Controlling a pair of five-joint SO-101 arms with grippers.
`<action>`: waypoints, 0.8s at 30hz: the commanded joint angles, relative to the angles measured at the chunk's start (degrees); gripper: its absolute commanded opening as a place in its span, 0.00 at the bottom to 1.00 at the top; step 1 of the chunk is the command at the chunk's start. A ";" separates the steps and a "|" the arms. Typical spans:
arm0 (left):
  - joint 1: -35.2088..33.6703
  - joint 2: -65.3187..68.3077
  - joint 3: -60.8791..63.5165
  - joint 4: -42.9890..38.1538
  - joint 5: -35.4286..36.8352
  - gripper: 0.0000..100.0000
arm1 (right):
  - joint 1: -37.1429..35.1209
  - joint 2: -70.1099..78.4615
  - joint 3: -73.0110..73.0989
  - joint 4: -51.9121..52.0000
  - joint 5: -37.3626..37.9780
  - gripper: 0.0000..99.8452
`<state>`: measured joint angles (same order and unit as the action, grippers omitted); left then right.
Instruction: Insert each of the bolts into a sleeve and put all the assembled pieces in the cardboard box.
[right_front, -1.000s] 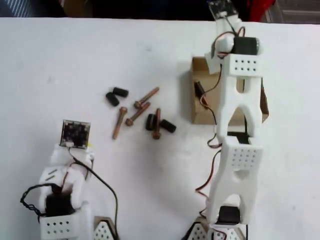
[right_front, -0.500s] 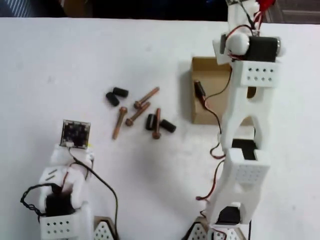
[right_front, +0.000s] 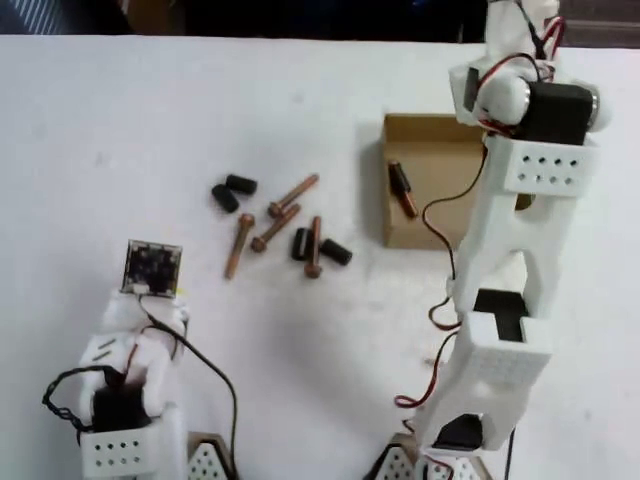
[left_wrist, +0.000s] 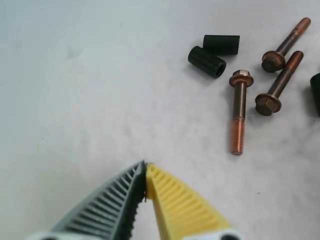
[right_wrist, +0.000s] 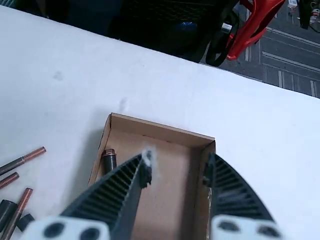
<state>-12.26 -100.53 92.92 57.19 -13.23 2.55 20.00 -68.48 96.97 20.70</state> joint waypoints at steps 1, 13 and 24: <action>-0.48 -0.84 -0.62 -1.58 -0.35 0.02 | 0.57 -5.14 -2.55 0.92 0.70 0.16; -0.48 -0.84 -0.62 -1.58 -0.35 0.02 | 0.13 -14.02 0.26 1.45 0.70 0.16; -0.48 -0.84 -0.62 -1.58 -0.35 0.02 | -6.37 -30.20 28.84 1.19 1.14 0.16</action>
<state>-12.26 -100.53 92.92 57.10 -13.23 -0.44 -4.18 -45.89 96.97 20.70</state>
